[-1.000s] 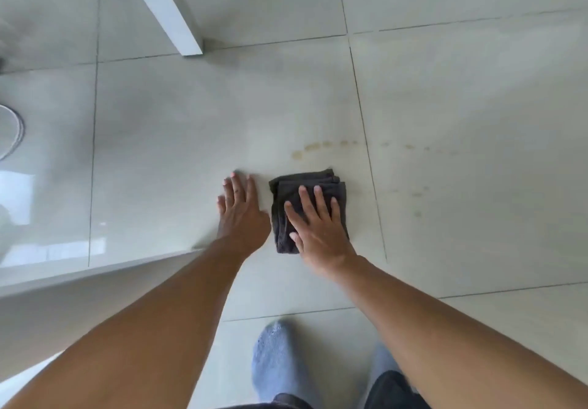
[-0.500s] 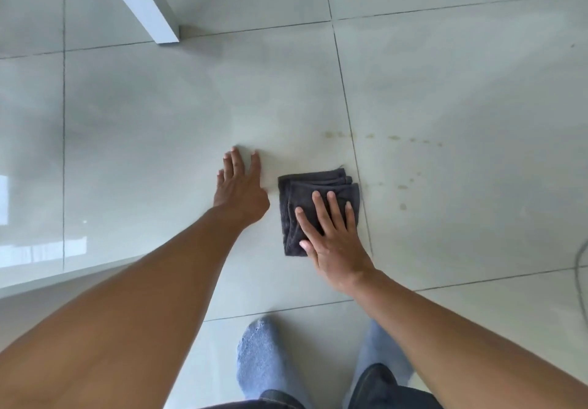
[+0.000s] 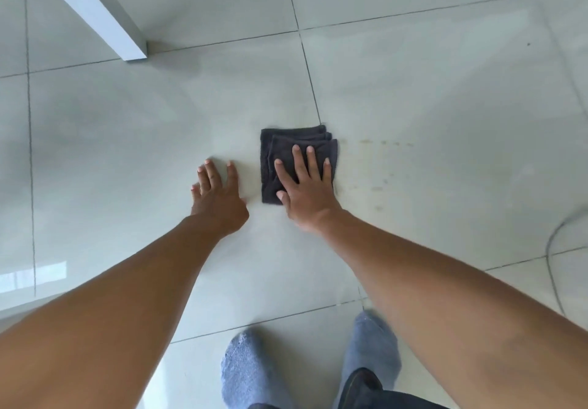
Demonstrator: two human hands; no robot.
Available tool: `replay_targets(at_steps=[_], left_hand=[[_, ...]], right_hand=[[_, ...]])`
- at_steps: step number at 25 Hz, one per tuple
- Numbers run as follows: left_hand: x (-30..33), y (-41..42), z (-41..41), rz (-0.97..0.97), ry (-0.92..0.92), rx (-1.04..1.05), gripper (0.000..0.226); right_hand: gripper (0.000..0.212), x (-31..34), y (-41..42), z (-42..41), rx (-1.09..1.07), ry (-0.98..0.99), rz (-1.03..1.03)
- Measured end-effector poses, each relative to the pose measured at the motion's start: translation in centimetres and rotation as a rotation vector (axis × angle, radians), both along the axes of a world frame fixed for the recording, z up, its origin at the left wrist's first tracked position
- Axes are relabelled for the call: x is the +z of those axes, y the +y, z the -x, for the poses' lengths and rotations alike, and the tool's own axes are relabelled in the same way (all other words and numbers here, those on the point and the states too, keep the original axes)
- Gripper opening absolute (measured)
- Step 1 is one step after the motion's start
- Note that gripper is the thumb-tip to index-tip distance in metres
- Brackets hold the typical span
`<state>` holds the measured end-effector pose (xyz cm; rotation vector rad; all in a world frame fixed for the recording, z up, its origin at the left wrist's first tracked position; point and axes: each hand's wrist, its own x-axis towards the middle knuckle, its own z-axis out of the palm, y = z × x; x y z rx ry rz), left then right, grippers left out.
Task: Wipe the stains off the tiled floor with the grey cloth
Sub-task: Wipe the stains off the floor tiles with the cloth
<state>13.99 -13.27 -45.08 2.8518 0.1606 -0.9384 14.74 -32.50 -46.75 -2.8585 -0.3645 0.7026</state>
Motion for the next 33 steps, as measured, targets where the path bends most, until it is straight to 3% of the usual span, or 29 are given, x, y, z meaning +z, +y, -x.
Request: replay_targets(at_steps=[3, 5, 8, 11, 13, 18, 20, 22, 25, 29, 31, 33], left_hand=[[0.0, -3.1, 0.0, -0.02, -0.062, -0.029, 0.083], [-0.1, -4.7, -0.3, 0.046, -0.043, 0.004, 0.085], [-0.4, -4.2, -0.5, 0.067, -0.019, 0.006, 0.084], [-0.5, -3.7, -0.6, 0.063, 0.006, -0.017, 0.083], [-0.5, -3.8, -0.6, 0.079, 0.021, -0.011, 0.082], [-0.2, -3.8, -0.7, 0.097, 0.034, -0.009, 0.081], [0.0, -3.9, -0.9, 0.092, 0.043, -0.013, 0.083], [0.0, -3.8, -1.1, 0.087, 0.055, -0.02, 0.085], [0.0, -3.7, -1.1, 0.082, 0.067, -0.019, 0.086], [0.2, -3.9, -1.2, 0.079, 0.073, -0.03, 0.084], [0.3, -3.9, -1.2, 0.084, 0.084, -0.028, 0.084], [0.4, -4.1, -1.3, 0.063, 0.087, -0.023, 0.086]], right_hand=[[0.063, -0.5, -1.8, 9.9, 0.083, -0.042, -0.083], [0.062, -0.7, -3.6, 11.3, 0.16, -0.042, -0.106], [0.061, -1.2, -4.8, 3.3, 0.15, -0.083, -0.06], [0.066, -0.1, -4.4, -7.4, -0.062, 0.024, 0.036], [0.069, 0.3, -3.4, -7.8, -0.124, 0.077, 0.066], [0.07, 0.1, -4.5, 9.3, 0.002, -0.003, -0.052], [0.067, 0.2, -5.4, 11.6, 0.007, 0.042, -0.062], [0.062, 0.3, -5.1, 9.0, -0.002, 0.051, -0.058], [0.058, 0.0, -3.5, -1.6, -0.038, 0.019, -0.035], [0.059, 1.2, -2.5, -15.2, -0.134, 0.159, 0.008], [0.061, 1.0, -2.2, -14.2, -0.118, 0.131, 0.025], [0.061, 0.2, -2.7, -8.0, -0.069, 0.042, 0.005]])
